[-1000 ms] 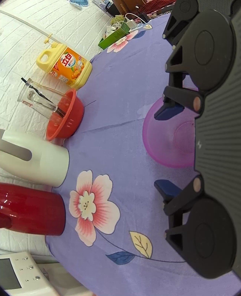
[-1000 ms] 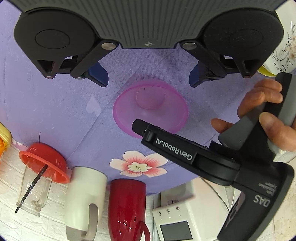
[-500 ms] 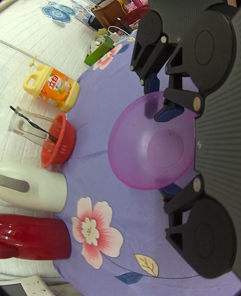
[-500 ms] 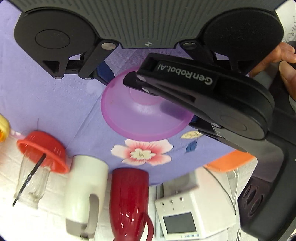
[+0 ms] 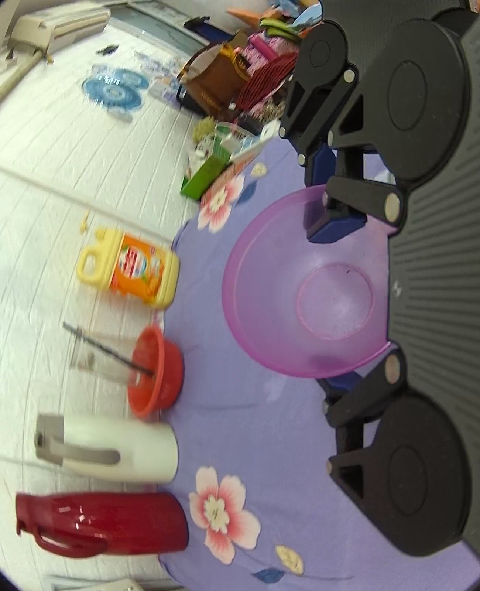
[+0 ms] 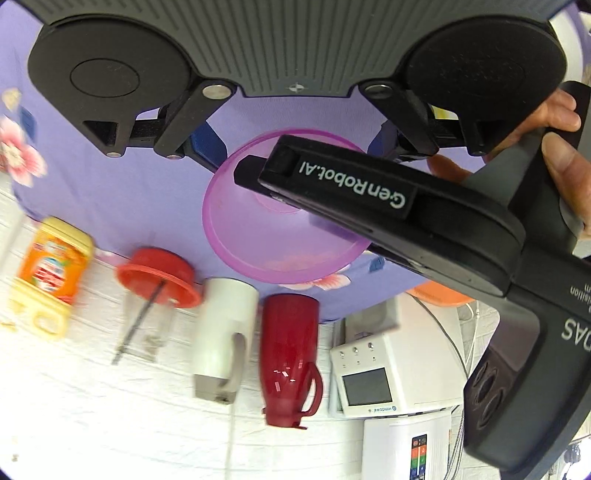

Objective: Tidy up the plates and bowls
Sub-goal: 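Lift the pink bowl with the left gripper and lower it into the floral-rimmed bowl, then close the left gripper on the rims of the nested bowls, then lift the nested bowls with the left gripper and carry them over the plate stack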

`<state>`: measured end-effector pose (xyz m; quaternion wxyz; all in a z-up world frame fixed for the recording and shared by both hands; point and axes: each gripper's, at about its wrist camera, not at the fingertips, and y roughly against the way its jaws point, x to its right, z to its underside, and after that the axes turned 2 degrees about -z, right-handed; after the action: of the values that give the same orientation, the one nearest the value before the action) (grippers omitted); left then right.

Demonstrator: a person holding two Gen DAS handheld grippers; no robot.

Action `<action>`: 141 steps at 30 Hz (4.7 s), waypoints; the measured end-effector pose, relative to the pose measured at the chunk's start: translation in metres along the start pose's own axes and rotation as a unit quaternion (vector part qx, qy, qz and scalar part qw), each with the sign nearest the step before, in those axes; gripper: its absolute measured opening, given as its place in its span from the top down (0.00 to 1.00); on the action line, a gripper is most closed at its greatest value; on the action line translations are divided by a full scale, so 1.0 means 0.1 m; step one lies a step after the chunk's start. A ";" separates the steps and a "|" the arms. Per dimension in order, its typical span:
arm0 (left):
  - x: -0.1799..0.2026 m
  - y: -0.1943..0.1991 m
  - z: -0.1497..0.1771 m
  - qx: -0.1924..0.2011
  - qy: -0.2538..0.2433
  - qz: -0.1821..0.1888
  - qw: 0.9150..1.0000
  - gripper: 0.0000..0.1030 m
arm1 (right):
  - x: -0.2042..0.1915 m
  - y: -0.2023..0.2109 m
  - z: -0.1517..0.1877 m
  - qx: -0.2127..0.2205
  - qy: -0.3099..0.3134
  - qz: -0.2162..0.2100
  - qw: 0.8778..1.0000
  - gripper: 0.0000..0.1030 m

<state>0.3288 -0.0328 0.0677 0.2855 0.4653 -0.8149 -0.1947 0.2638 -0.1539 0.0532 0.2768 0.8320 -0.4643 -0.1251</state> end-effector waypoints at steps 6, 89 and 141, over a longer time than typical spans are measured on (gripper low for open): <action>0.62 -0.03 0.52 -0.030 -0.019 0.046 0.998 0.43 | 0.02 0.53 0.60 -0.008 -0.030 0.039 0.999 0.00; 0.49 -0.48 1.00 -0.092 0.027 -0.047 0.994 0.28 | 0.36 0.33 1.40 -0.028 -0.207 0.107 0.972 0.00; -0.81 1.19 1.55 0.016 0.157 -0.145 0.977 0.44 | -1.38 -0.21 0.50 -0.009 -0.094 -0.090 0.991 0.00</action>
<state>0.1842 0.1046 -0.0037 0.3712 0.6079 -0.6867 -0.1456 0.1809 -0.0463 -0.0068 0.2265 0.8525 -0.4105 -0.2313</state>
